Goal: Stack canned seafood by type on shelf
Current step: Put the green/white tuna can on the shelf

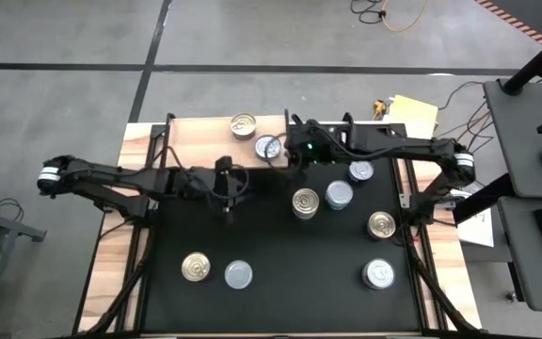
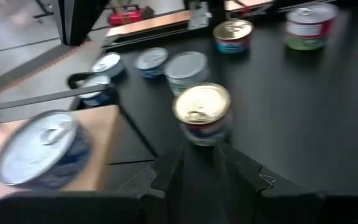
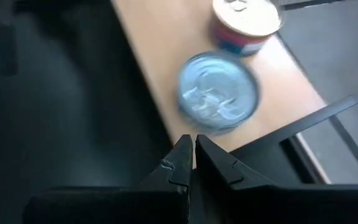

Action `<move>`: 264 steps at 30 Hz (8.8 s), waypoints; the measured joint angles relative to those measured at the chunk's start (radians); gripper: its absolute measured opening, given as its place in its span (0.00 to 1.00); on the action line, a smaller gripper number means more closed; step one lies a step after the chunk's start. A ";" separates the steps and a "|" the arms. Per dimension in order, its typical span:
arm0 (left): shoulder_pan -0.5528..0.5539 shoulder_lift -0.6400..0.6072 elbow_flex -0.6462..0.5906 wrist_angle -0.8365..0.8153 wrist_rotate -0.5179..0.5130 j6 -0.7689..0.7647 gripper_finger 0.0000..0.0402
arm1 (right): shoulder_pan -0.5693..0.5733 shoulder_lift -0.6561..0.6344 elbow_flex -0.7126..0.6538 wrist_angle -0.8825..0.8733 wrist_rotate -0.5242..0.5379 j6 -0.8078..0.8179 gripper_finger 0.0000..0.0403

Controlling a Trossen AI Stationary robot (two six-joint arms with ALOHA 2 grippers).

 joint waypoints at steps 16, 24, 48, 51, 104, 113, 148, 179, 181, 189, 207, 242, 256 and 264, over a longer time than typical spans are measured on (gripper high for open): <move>-0.197 0.050 -0.003 0.011 -0.005 -0.229 0.19 | 0.341 -0.164 -0.310 0.005 0.263 0.318 0.03; -0.292 0.110 -0.003 0.013 -0.005 -0.413 0.19 | 0.475 -0.175 -0.459 0.093 0.263 0.401 0.03; -0.504 0.185 -0.003 -0.125 0.144 -0.863 0.19 | 0.630 -0.025 -0.631 0.505 0.253 0.388 0.03; -0.521 0.218 -0.003 -0.156 0.138 -0.852 0.19 | 0.617 0.028 -0.601 0.542 0.259 0.356 0.03; -0.524 0.534 0.109 -0.188 -0.196 -0.655 0.00 | 0.594 0.204 -0.541 0.823 0.198 0.299 0.03; -0.549 0.527 0.110 -0.223 -0.195 -0.741 0.00 | 0.554 0.281 -0.541 0.948 0.094 0.505 0.03; -0.690 0.539 0.078 -0.194 -0.404 -0.906 0.00 | 0.522 0.309 -0.532 1.055 0.009 0.748 0.58; -0.711 0.553 -0.051 0.059 -0.458 -0.899 0.00 | 0.517 0.309 -0.532 1.049 0.049 0.808 0.76; -0.711 0.556 -0.051 0.067 -0.463 -0.886 0.00 | 0.517 0.309 -0.532 1.051 0.051 0.808 0.77; -0.717 0.574 -0.050 0.090 -0.467 -0.902 0.00 | 0.516 0.310 -0.532 1.060 0.051 0.808 0.80; -0.771 0.605 -0.058 0.127 -0.512 -0.957 0.00 | 0.500 0.471 -0.342 0.979 -0.038 0.743 0.82; -0.756 0.394 -0.034 0.177 -0.840 -0.586 0.17 | 0.479 0.282 -0.277 0.507 0.024 0.493 0.33; -0.562 0.062 -0.103 0.378 -0.269 0.019 0.10 | 0.472 0.049 -0.721 1.154 0.157 0.514 0.33; -0.389 -0.016 -0.237 0.557 -0.247 -0.202 0.10 | 0.472 0.081 -0.764 1.338 0.295 0.373 0.33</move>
